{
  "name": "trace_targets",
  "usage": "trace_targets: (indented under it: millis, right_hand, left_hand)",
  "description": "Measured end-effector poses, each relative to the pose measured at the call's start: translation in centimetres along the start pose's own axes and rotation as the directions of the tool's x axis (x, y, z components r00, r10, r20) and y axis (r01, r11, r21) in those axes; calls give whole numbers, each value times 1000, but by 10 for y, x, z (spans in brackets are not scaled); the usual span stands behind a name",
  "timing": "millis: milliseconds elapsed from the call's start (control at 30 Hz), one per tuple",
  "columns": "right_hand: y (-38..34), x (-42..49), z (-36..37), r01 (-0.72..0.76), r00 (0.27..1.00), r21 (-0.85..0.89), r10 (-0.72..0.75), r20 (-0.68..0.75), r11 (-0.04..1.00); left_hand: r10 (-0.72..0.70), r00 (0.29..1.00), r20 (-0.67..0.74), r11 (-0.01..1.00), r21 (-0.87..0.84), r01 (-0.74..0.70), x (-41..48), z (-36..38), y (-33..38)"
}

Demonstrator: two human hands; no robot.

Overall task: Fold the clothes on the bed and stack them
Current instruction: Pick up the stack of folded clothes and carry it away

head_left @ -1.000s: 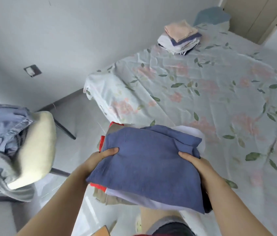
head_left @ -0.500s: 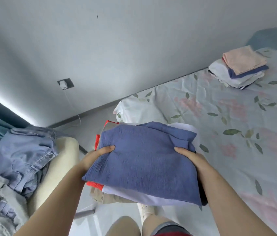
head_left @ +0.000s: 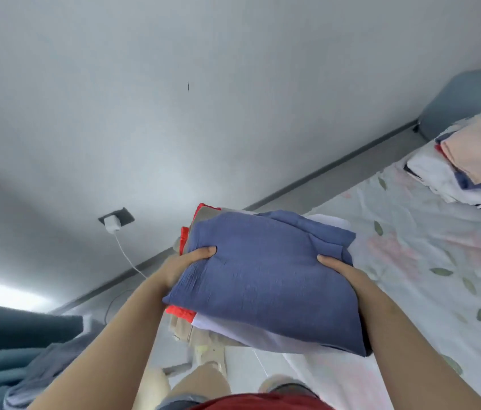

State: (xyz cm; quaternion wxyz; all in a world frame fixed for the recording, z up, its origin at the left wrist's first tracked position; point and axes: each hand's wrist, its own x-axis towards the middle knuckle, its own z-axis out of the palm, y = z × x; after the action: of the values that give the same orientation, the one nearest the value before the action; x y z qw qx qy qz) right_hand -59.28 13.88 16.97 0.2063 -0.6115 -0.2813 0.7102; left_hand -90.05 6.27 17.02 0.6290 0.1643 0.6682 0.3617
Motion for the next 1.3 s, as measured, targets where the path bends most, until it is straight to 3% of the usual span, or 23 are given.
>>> trace_targets:
  millis: [300, 500, 633, 833, 933, 1000, 1033, 1067, 1133, 1300]
  right_hand:
    - [-64, 72, 90, -39, 997, 202, 52, -56, 979]
    - [-115, 144, 109, 48, 987, 308, 2, -162, 950]
    - [-156, 170, 100, 100, 967, 402, 6, -254, 910]
    - [-175, 160, 66, 223, 917, 619, 54, -396, 753]
    - [-169, 156, 51, 270, 854, 683, 158, -495, 679]
    - [-162, 155, 40, 334, 803, 723, 219, -555, 605]
    - [-158, 155, 34, 369, 774, 737, 252, -581, 566]
    - [-155, 155, 29, 407, 745, 746, 282, -605, 526]
    - [-149, 156, 19, 484, 690, 751, 332, -643, 450]
    - [-144, 179, -13, 622, 581, 736, 473, -662, 268]
  left_hand:
    - [-86, 995, 48, 985, 151, 78, 109, -67, 125]
    - [-45, 995, 84, 953, 303, 18, 202, -48, 218]
    - [-85, 972, 219, 918, 397, -9, 257, -14, 283]
    - [-211, 897, 389, 773, 627, -90, 311, 80, 346]
    - [-233, 883, 408, 602, 773, -199, 325, 135, 346]
    - [-242, 894, 378, 391, 881, -267, 336, 175, 344]
    - [-252, 885, 391, 377, 882, -282, 340, 207, 346]
    - [-261, 869, 420, 429, 857, -285, 344, 241, 348]
    - [-346, 773, 531, 482, 808, -339, 351, 286, 359]
    - [-470, 646, 602, 299, 797, -525, 367, 406, 348]
